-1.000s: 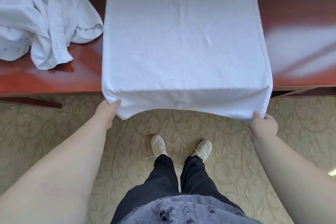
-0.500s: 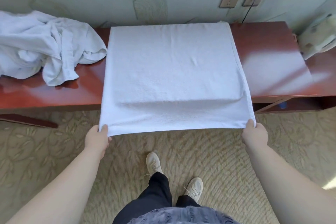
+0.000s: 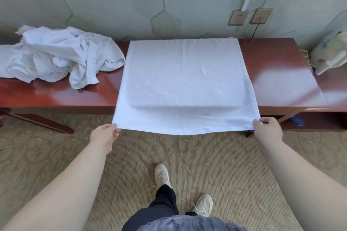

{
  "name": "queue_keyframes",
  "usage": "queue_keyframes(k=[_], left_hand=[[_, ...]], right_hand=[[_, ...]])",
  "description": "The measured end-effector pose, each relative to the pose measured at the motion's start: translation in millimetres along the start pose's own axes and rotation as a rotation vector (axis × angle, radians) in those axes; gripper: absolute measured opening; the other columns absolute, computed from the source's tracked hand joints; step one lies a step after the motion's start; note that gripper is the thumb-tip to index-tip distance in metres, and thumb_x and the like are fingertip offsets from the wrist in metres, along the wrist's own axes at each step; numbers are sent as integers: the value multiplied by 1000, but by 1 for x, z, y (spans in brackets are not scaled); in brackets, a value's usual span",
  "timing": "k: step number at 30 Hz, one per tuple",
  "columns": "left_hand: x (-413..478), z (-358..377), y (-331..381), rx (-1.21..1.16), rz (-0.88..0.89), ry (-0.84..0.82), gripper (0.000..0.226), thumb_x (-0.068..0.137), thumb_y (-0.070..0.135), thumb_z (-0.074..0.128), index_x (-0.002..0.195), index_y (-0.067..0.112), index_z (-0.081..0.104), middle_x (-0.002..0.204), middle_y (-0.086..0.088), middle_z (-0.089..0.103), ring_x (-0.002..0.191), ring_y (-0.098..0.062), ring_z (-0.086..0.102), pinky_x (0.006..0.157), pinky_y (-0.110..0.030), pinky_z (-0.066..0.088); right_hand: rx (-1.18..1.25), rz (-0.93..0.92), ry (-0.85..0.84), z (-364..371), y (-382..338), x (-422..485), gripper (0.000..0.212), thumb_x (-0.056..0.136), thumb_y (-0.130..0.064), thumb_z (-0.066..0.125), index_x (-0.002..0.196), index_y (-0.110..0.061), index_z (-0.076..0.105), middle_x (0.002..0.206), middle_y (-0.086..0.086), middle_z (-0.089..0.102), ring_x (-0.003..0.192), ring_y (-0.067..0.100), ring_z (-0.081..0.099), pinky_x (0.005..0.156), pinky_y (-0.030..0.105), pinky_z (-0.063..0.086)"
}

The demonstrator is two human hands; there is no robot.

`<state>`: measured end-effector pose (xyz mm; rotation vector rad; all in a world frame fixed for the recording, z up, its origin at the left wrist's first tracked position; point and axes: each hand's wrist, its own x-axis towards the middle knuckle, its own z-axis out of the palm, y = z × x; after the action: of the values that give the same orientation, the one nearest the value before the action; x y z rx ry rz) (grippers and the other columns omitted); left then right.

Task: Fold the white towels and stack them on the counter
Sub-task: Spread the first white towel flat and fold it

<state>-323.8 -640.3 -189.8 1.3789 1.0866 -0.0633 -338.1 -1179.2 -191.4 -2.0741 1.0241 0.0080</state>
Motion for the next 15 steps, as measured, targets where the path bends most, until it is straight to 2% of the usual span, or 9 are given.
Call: queue_keyframes(k=[2, 5, 8, 11, 15], left_hand=[[-2, 1, 5, -20, -66, -23, 18, 98, 5, 67, 115, 3, 60, 89, -8, 66, 74, -12, 63, 68, -24, 52], [-3, 4, 11, 0, -143, -52, 14, 100, 4, 63, 113, -1, 60, 88, -8, 62, 74, -12, 59, 65, -25, 49], [-3, 5, 17, 89, -177, -60, 10, 102, 8, 61, 107, -1, 62, 80, -6, 60, 67, -11, 57, 55, -22, 49], [-3, 6, 21, 195, -192, -58, 12, 103, 15, 59, 103, 4, 63, 74, -1, 61, 59, -9, 57, 41, -19, 44], [-3, 10, 23, 246, -181, -49, 15, 107, 17, 50, 114, 6, 59, 94, -9, 73, 77, -15, 69, 54, -25, 46]], right_hand=[[-79, -19, -26, -2, -2, 4, 22, 93, -33, 63, 103, -14, 64, 93, 5, 66, 85, 29, 62, 75, 36, 45], [-136, 11, -57, -6, -3, 10, 27, 92, -34, 64, 88, -8, 68, 82, 9, 68, 79, 34, 63, 73, 36, 46], [-149, 18, -49, -6, -5, 11, 28, 91, -35, 65, 94, -7, 66, 86, 9, 69, 86, 36, 65, 75, 37, 47], [-124, 8, -32, -4, -6, 10, 20, 91, -33, 63, 93, -13, 59, 84, 9, 70, 81, 33, 64, 75, 40, 51], [-118, 38, -25, -3, -6, 10, 21, 95, -30, 60, 105, -14, 52, 87, 9, 64, 83, 33, 60, 70, 38, 43]])
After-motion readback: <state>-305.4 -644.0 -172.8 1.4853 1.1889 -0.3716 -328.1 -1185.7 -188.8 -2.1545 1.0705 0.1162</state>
